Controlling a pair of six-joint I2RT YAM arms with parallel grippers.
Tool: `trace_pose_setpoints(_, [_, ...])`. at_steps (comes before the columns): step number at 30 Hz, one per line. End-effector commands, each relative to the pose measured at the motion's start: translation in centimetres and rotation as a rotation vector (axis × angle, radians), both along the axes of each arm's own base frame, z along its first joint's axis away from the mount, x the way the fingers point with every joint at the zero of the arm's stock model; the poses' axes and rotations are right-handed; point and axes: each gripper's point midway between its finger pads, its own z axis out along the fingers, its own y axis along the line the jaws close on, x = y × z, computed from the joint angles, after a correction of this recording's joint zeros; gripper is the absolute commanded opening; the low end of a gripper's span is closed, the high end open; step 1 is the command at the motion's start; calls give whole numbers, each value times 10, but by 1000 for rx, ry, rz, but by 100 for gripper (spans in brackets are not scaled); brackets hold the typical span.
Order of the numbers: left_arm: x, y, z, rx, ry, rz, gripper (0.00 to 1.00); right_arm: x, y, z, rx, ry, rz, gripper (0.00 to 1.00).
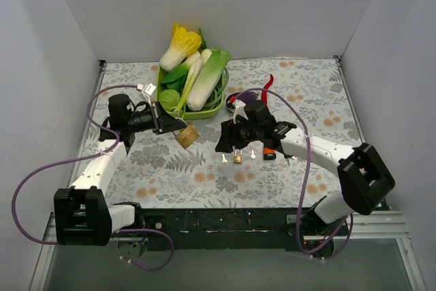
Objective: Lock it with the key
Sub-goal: Place the lock at the center of the board.
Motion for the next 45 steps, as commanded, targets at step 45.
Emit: trace_pose_setpoints(45, [-11, -80, -29, 48, 214, -245, 0, 13, 66, 65, -61, -333, 55, 92])
